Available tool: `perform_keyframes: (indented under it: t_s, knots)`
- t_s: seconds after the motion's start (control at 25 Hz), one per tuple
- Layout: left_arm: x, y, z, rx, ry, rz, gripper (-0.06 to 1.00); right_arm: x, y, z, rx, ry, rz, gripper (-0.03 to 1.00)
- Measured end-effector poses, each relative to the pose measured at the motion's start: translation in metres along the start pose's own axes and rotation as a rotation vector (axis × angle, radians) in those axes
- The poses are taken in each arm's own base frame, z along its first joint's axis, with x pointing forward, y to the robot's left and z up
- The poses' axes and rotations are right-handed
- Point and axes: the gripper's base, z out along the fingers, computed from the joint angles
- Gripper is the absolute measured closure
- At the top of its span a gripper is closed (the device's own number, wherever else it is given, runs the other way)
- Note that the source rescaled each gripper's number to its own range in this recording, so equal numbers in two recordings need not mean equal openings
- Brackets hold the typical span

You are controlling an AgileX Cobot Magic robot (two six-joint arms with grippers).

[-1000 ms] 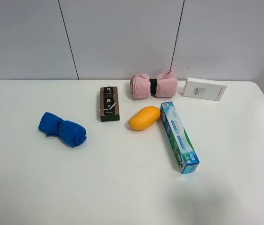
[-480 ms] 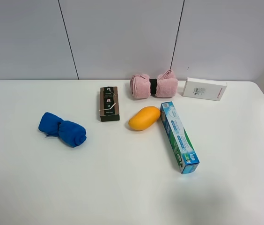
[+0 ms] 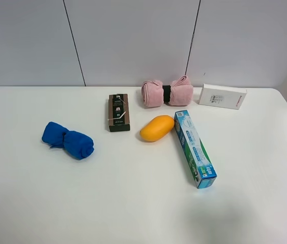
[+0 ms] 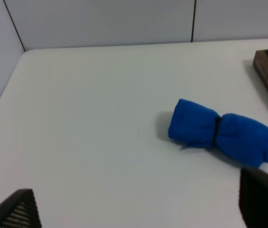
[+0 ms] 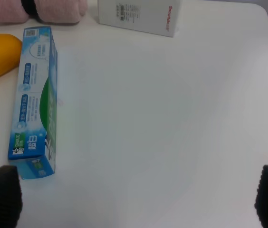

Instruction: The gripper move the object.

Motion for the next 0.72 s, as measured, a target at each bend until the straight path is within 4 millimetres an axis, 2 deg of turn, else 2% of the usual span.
perform_keyframes:
  t_s: [0.28,0.72]
  knots:
    - [0.013,-0.001,0.004,0.007,0.097,-0.001,0.18,0.000,0.000,0.000,0.000,0.000,0.000,-0.03]
    - [0.014,-0.001,0.004,0.007,0.102,-0.001,0.18,0.000,0.000,0.000,0.000,0.000,0.000,-0.03]
